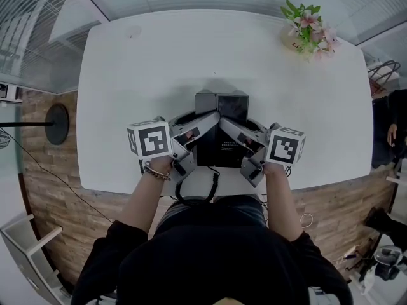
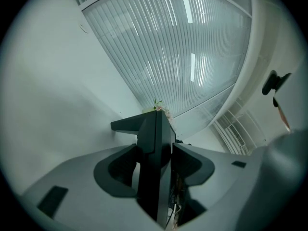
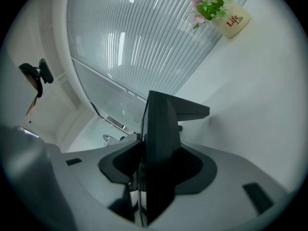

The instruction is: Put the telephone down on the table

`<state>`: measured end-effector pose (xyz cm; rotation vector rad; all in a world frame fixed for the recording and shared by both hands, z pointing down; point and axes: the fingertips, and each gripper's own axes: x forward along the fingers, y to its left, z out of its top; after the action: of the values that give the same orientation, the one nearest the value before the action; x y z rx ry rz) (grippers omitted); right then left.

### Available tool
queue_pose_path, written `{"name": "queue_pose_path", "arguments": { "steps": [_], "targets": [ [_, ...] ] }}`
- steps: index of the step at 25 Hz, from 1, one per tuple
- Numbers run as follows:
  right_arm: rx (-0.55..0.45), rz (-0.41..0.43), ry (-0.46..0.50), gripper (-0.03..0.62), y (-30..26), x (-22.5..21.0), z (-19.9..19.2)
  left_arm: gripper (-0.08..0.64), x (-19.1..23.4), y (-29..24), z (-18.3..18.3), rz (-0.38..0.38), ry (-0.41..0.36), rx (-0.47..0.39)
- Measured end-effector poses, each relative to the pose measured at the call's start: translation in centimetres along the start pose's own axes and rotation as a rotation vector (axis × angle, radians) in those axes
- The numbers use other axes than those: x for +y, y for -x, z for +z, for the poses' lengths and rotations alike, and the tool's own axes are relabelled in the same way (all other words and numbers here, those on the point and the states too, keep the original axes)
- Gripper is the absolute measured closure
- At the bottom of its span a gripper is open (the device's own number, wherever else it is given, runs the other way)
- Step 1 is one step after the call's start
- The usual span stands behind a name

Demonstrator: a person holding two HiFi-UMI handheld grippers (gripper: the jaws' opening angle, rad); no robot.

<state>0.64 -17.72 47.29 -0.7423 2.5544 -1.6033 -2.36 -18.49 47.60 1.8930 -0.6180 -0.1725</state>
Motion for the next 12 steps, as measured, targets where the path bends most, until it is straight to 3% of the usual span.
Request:
{"name": "queue_pose_path", "arguments": {
  "steps": [12],
  "targets": [
    [-0.024, -0.073, 0.037, 0.368, 0.51, -0.47, 0.13, 0.324, -0.63, -0.21, -0.23, -0.014, 0.008, -0.014]
  ]
}}
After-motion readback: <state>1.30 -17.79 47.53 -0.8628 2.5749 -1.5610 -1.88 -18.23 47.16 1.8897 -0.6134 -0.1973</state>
